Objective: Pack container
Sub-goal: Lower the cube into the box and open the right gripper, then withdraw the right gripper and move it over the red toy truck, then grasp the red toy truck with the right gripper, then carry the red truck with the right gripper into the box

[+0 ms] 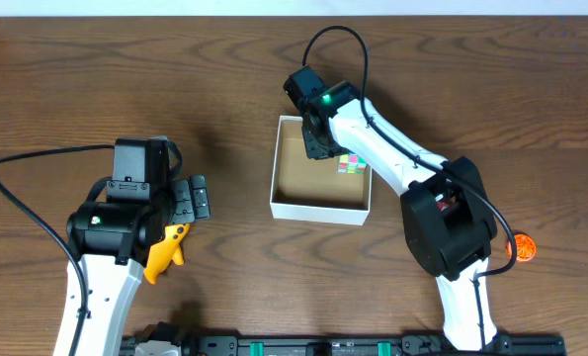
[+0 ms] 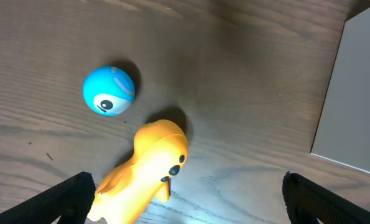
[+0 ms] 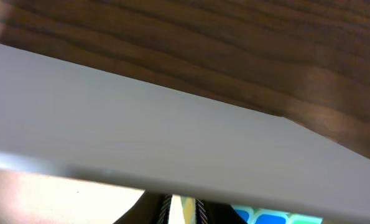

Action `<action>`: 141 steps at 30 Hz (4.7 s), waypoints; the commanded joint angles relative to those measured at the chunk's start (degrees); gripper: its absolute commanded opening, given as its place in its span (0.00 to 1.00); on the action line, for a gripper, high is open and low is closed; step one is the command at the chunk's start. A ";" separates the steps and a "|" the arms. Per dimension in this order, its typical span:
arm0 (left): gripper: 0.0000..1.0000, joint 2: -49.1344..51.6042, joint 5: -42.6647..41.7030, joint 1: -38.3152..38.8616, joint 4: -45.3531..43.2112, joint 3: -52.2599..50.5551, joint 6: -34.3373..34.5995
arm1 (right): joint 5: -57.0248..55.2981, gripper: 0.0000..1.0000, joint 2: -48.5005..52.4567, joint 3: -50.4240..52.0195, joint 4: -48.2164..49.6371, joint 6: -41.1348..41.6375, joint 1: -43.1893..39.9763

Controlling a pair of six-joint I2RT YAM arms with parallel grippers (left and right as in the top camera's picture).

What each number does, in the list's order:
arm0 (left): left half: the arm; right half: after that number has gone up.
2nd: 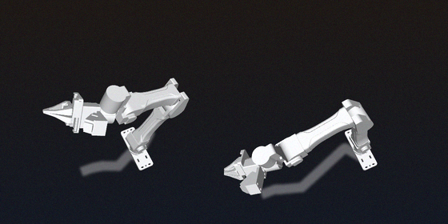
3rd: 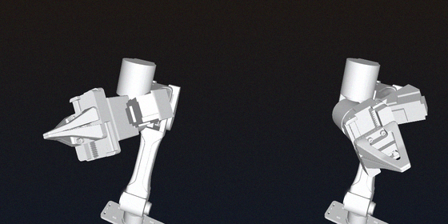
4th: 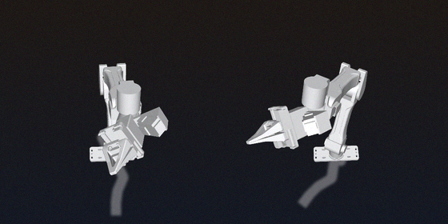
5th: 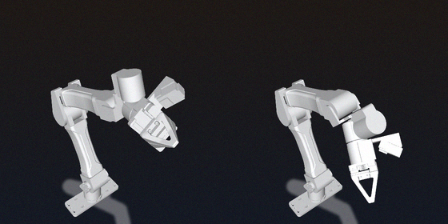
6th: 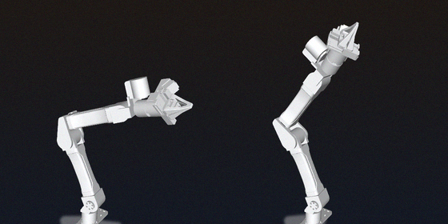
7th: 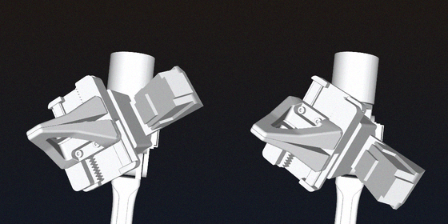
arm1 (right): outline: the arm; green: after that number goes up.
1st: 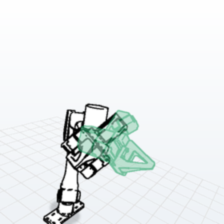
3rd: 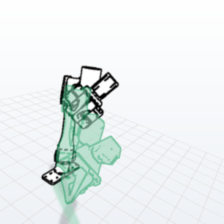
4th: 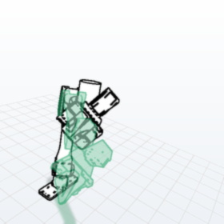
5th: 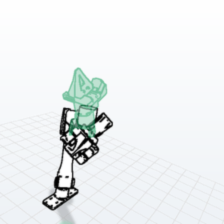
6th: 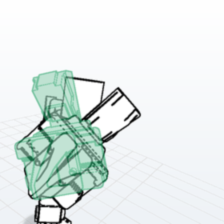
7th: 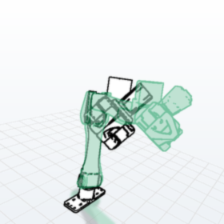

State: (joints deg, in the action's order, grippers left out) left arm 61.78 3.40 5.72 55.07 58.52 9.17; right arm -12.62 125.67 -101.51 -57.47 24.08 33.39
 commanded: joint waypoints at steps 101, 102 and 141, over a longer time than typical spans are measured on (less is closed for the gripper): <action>0.98 -0.04 0.11 -0.17 -0.02 1.18 -0.31 | 12.70 0.14 -38.71 54.21 7.96 14.19 -32.79; 0.98 -0.04 0.11 -0.17 -0.02 1.18 -0.31 | 12.63 0.11 -38.86 53.59 7.54 13.60 -32.52; 0.98 -0.04 0.09 -0.17 -0.04 1.18 -0.31 | 0.83 0.01 -26.91 6.45 0.76 16.44 -0.85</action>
State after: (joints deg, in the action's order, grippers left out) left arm 61.78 3.38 5.72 55.09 58.54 9.17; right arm -9.93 95.48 -91.48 -56.60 38.54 31.75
